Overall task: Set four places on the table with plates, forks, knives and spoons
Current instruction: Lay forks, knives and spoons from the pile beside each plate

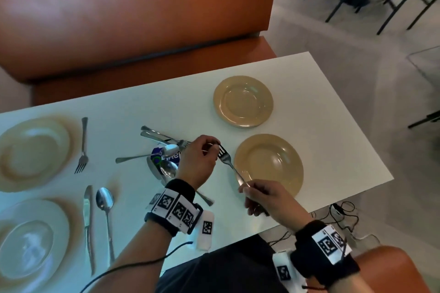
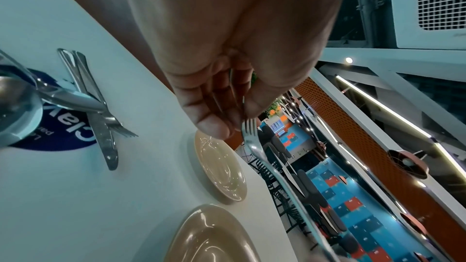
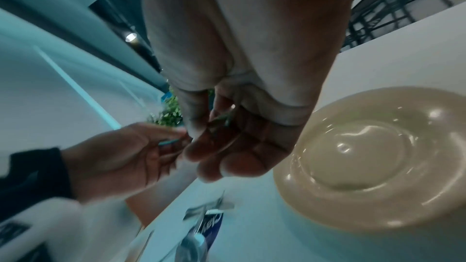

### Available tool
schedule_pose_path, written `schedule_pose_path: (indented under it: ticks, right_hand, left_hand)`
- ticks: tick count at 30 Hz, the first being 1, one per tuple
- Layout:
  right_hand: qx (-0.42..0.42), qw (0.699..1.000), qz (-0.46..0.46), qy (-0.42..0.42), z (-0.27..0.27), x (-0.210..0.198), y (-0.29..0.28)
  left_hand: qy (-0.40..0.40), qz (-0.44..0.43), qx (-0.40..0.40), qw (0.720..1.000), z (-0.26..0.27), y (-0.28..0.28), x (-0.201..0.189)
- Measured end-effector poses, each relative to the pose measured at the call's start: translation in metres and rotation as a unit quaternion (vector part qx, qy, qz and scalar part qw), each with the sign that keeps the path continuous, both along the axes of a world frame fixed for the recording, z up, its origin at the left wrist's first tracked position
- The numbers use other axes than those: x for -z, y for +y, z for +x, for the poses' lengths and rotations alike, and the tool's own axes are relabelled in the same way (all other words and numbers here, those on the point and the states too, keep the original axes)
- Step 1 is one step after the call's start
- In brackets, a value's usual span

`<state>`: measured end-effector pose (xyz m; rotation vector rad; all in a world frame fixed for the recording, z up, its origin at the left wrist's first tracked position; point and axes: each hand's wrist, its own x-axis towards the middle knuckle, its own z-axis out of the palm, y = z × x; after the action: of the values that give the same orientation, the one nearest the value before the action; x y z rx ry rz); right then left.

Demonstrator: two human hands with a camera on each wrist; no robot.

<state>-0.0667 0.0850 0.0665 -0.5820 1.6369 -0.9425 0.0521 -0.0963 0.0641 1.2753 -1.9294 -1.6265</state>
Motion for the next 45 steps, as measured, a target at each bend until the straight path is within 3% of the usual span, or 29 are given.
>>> schedule_pose_path:
  ticks: [5, 9, 16, 23, 25, 27, 29, 32, 36, 41, 45]
  right_hand:
    - [0.108, 0.994, -0.006, 0.002, -0.059, 0.004, 0.003]
    - [0.168, 0.985, -0.016, -0.034, -0.110, 0.010, -0.001]
    - [0.189, 0.970, -0.035, -0.148, -0.204, 0.021, -0.033]
    - [0.150, 0.970, -0.045, -0.184, -0.261, 0.038, -0.059]
    - [0.142, 0.974, -0.041, -0.170, -0.274, 0.042, -0.068]
    - [0.148, 0.978, -0.030, -0.142, -0.287, 0.047, -0.079]
    - [0.156, 0.980, -0.018, -0.119, -0.300, 0.055, -0.091]
    - [0.141, 0.985, 0.013, -0.102, -0.318, 0.067, -0.109]
    - [0.093, 0.991, 0.055, -0.074, -0.337, 0.084, -0.131]
    - [0.046, 0.995, 0.084, -0.010, -0.356, 0.107, -0.159]
    - [0.050, 0.994, 0.091, 0.014, -0.366, 0.123, -0.181]
  left_hand:
    - [0.001, 0.069, -0.023, 0.997, -0.019, -0.005, 0.008]
    - [-0.018, 0.106, 0.033, 0.994, -0.035, -0.001, 0.020]
    - [-0.131, 0.120, 0.079, 0.981, -0.102, 0.037, 0.024]
    - [-0.090, 0.169, -0.013, 0.981, -0.189, 0.068, 0.027]
    - [-0.089, 0.141, -0.032, 0.985, -0.208, 0.067, 0.029]
    - [-0.148, 0.043, -0.045, 0.987, -0.219, 0.057, 0.036]
    - [-0.226, -0.057, -0.027, 0.972, -0.224, 0.041, 0.046]
    - [-0.319, -0.127, 0.031, 0.939, -0.228, 0.018, 0.062]
    - [-0.404, -0.158, 0.103, 0.895, -0.233, 0.004, 0.078]
    - [-0.428, -0.176, 0.106, 0.880, -0.243, -0.001, 0.088]
    - [-0.417, -0.186, 0.094, 0.885, -0.245, -0.013, 0.094]
